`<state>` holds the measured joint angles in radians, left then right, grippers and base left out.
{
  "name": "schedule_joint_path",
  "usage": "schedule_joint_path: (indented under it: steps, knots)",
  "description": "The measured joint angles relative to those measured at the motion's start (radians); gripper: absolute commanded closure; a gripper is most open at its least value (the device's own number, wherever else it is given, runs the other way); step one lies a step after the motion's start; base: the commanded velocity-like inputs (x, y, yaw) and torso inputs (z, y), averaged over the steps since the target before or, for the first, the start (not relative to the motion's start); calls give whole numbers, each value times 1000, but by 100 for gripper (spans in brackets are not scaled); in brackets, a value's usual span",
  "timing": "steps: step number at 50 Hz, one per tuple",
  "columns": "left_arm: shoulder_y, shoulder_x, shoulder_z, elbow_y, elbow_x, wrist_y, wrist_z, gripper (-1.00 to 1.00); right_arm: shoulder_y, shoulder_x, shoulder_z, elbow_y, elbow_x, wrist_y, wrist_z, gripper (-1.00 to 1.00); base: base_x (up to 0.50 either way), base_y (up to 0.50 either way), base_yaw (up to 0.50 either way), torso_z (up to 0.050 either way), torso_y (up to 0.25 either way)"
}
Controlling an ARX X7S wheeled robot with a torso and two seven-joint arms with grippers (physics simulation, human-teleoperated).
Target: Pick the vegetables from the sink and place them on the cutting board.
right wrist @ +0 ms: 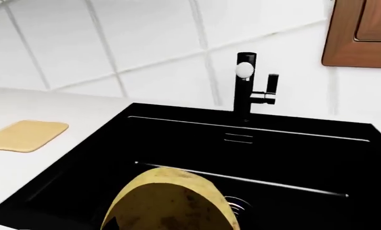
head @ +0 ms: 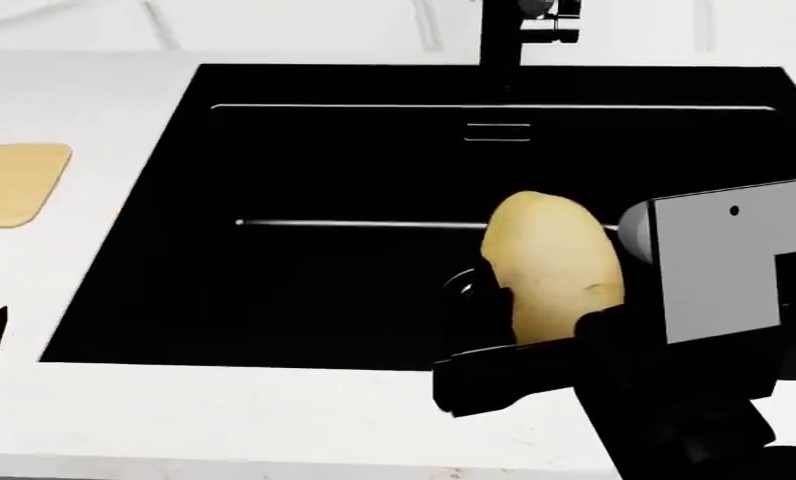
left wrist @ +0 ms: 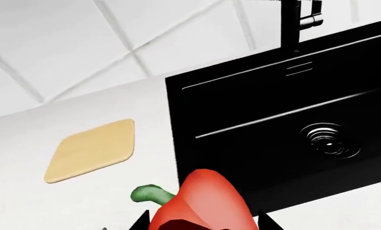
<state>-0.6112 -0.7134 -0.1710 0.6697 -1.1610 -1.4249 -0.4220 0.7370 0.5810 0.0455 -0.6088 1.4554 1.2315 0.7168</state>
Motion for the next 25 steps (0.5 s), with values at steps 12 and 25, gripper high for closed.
schedule_joint_path:
  steps: [12,25]
  knots:
    - [5,-9,8,-4,-9,15,-9,100,-5,11,-1,-6,-9,-10,-2,100,146,500,0,0,0]
    - [7,-16,22,-9,-13,31,-15,100,-15,19,-6,-10,-18,-21,-7,100,146,500,0,0,0]
